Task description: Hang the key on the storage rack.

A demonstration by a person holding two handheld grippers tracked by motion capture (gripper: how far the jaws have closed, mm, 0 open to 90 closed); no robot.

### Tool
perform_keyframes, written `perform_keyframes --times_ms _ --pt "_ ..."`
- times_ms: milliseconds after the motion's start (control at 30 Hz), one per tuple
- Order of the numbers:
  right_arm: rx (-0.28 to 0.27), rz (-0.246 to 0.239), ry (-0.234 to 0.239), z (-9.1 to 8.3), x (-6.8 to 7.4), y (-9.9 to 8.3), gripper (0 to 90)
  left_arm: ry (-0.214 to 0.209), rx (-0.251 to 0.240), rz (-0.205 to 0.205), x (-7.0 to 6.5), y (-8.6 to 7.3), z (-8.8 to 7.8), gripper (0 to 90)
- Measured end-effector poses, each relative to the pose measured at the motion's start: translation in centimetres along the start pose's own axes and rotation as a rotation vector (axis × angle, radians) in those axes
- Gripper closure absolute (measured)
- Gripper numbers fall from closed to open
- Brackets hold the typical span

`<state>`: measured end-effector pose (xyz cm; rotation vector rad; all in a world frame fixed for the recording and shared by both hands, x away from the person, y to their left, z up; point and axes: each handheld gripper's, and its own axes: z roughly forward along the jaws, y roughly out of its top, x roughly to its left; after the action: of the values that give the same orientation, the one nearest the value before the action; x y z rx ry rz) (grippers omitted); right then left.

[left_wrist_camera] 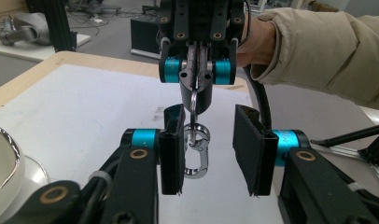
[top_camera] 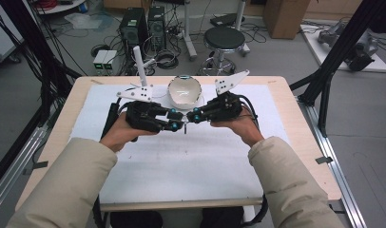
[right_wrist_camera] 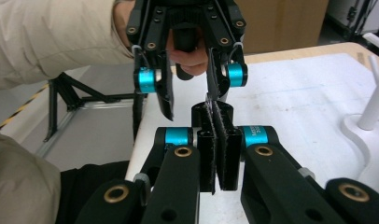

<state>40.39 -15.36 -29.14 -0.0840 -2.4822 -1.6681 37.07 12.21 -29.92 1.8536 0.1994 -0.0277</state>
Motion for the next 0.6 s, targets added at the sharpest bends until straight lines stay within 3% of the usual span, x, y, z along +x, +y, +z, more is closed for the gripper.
perform_keyframes --times_ms 333,600 --pt "-0.001 -0.003 0.008 0.22 -0.01 0.02 89.0 0.023 0.003 0.007 0.04 -0.02 -0.06 81.3" --pt "0.004 -0.004 0.012 0.24 0.04 0.02 89.0 0.044 0.004 -0.023 -0.02 0.0 0.05 87.6"
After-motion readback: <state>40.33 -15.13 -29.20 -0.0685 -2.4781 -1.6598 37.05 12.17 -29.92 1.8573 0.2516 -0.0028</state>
